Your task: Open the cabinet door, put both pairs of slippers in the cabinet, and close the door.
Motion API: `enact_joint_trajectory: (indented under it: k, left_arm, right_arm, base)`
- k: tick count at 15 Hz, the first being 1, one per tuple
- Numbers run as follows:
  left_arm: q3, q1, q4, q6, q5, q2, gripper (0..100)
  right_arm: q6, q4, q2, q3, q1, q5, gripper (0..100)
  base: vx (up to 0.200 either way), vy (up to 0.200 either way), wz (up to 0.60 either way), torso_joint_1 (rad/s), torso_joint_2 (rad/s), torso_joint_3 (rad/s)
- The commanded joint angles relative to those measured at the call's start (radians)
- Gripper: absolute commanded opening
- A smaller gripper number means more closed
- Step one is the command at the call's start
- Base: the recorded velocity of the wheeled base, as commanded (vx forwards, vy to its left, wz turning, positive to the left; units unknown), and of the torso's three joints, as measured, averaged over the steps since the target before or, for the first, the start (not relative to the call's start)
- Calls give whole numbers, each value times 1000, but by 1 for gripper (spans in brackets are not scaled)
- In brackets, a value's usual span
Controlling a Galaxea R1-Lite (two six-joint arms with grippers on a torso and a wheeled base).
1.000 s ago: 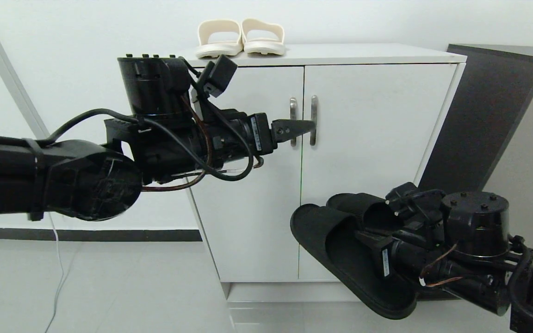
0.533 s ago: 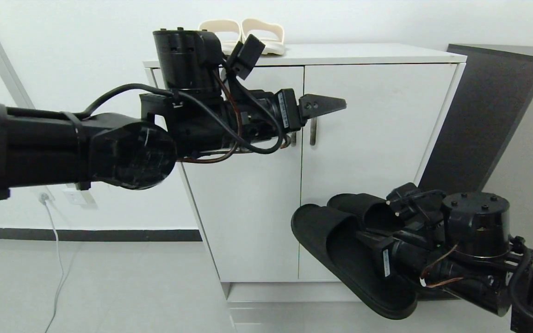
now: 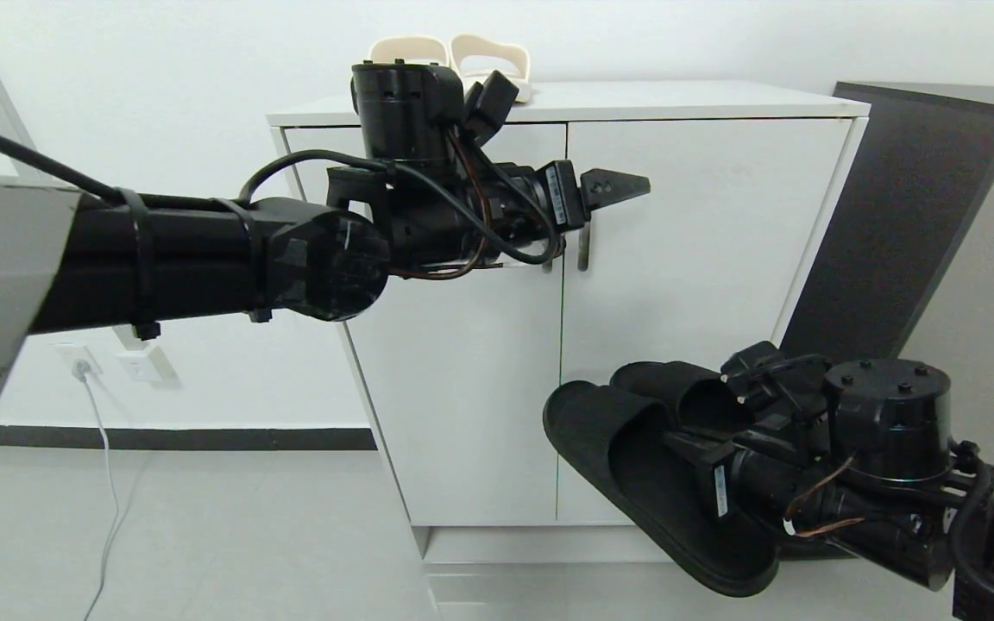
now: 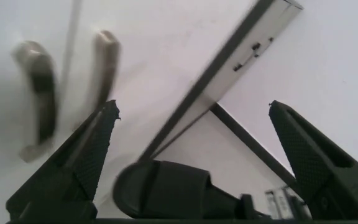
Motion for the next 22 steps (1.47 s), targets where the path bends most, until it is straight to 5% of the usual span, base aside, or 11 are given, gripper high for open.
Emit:
enact_joint_trajectory:
  k: [1, 9, 15, 16, 19, 22]
  left_arm:
    - [-30, 6, 3, 11, 17, 33, 100]
    - [-238, -3, 155, 51, 78, 119, 100]
    - [-248, -34, 159, 48, 75, 148, 100]
    - [-259, -37, 158, 44, 75, 152, 0]
    - [-253, -39, 158, 40, 75, 145, 0]
    - [-224, -39, 158, 2, 77, 100, 0]
  right_arm:
    - [0, 0, 2, 0, 1, -1, 0]
    - [0, 0, 0, 0, -1, -1, 0]
    - [0, 0, -2, 0, -1, -1, 0]
    - [0, 0, -2, 0, -2, -1, 0]
    - [1, -2, -3, 6, -1, 2, 0]
    - [-3, -23, -18, 34, -1, 52, 0]
  base:
    - [0, 0, 0, 0, 0, 0]
    - [0, 0, 0, 0, 0, 0]
    - [0, 0, 0, 0, 0, 0]
    - [0, 0, 0, 0, 0, 0]
    - [0, 0, 0, 0, 0, 0]
    - [0, 0, 0, 0, 0, 0]
